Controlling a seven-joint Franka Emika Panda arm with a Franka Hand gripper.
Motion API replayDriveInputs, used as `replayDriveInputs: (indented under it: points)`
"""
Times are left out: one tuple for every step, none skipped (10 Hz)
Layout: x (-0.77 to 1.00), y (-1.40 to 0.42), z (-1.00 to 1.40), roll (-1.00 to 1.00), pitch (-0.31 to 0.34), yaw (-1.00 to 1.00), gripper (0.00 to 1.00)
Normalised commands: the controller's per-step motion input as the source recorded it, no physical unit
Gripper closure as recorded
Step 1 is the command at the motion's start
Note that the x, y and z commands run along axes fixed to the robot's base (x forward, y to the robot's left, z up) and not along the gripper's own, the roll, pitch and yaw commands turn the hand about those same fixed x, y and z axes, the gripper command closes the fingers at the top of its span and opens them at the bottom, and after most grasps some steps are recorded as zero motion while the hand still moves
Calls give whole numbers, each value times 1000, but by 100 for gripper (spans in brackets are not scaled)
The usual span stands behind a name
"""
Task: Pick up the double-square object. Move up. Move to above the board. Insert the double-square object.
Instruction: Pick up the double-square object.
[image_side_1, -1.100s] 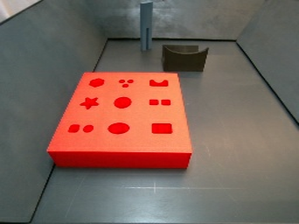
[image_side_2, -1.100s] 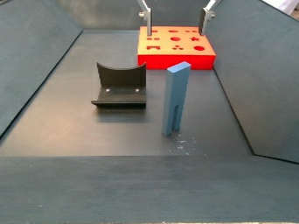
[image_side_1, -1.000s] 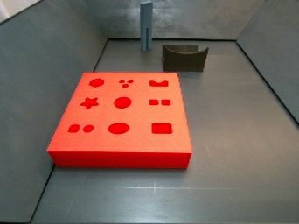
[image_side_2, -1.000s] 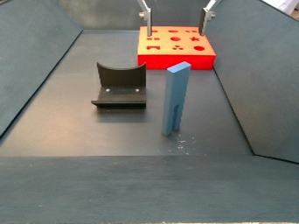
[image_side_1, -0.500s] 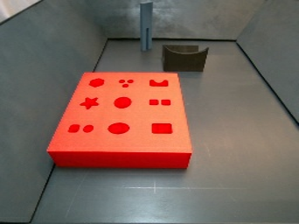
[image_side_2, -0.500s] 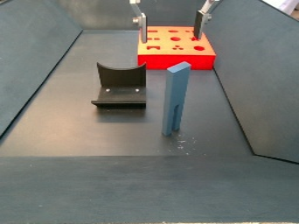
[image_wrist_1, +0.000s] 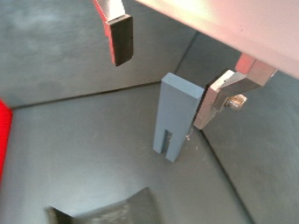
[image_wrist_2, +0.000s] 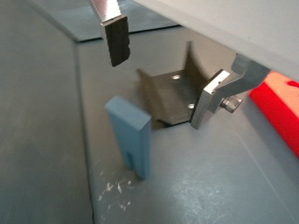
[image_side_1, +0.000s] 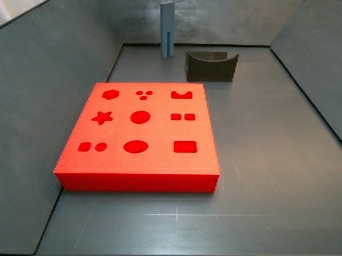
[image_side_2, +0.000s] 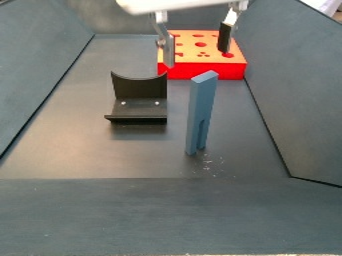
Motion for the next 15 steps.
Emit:
replayDriveInputs:
  points:
    - [0, 300, -183, 120, 83, 783, 0]
    - [106, 363, -189, 117, 94, 674, 0]
    - [226, 383, -231, 89, 91, 511, 0]
    - [174, 349, -277, 64, 69, 486, 0]
    - [217, 260, -289, 0, 56, 334, 0]
    - [240, 171, -294, -107, 43, 0, 0]
    - [0, 154, -289, -130, 0, -169, 0]
    - [-86, 120, -246, -124, 0, -191, 0]
    - [-140, 80, -246, -117, 0, -226, 0]
    - [-194, 49, -274, -84, 0, -243, 0]
    - [-80, 0, -217, -49, -6, -86, 0]
    - [-20, -37, -223, -21, -54, 0, 0]
    - [-6, -34, -177, -91, -124, 60, 0]
    - [0, 0, -46, 0, -50, 69, 0]
    - [0, 0, 0, 0, 0, 0, 100]
